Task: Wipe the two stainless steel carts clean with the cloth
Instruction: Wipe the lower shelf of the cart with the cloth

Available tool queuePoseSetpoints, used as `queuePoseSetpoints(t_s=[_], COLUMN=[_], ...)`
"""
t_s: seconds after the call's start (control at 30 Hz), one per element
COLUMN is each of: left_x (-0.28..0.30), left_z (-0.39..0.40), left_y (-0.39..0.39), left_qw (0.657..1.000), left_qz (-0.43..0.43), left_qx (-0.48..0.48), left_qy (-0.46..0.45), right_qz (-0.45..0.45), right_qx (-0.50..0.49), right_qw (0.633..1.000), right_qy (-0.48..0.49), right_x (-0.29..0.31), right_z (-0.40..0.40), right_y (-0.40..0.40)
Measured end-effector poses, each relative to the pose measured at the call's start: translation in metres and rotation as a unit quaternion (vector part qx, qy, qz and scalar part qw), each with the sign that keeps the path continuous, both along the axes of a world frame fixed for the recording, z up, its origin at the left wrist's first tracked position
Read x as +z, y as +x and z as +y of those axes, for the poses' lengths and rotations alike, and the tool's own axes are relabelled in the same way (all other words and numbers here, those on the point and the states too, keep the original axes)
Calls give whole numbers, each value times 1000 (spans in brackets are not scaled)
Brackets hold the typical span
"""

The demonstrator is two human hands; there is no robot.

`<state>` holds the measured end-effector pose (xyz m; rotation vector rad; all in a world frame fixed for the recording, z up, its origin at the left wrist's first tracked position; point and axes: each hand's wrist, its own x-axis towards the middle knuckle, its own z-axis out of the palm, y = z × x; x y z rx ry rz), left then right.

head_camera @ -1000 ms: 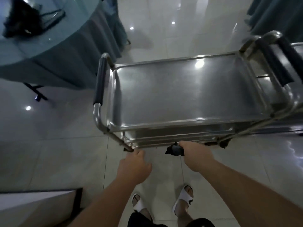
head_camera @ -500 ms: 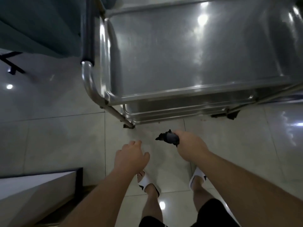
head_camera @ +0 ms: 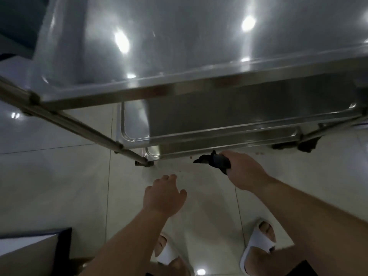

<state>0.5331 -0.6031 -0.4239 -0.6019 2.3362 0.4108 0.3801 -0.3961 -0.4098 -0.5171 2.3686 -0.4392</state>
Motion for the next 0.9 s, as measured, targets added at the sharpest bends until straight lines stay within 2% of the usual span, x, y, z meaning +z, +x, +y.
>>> queuePoseSetpoints(t_s=[0.27, 0.47, 0.57, 0.73, 0.9], left_x=[-139, -221, -243, -248, -254], left_z=[-12, -35, -53, -85, -113], left_y=[-61, -98, -93, -69, -45], left_qw=[995, 986, 980, 973, 977], left_qz=[68, 117, 139, 145, 149], left_qx=[-51, -89, -102, -102, -81], left_qy=[-47, -82, -102, -144, -132], right_qz=[68, 124, 170, 206, 184], right_qx=[76, 154, 167, 151, 113], right_qw=[995, 977, 962, 942, 944], right_qy=[17, -86, -133, -217, -249], right_x=[-147, -210, -232, -240, -253], right_z=[2, -30, -48, -85, -128], right_y=[-47, -83, -92, -90, -83])
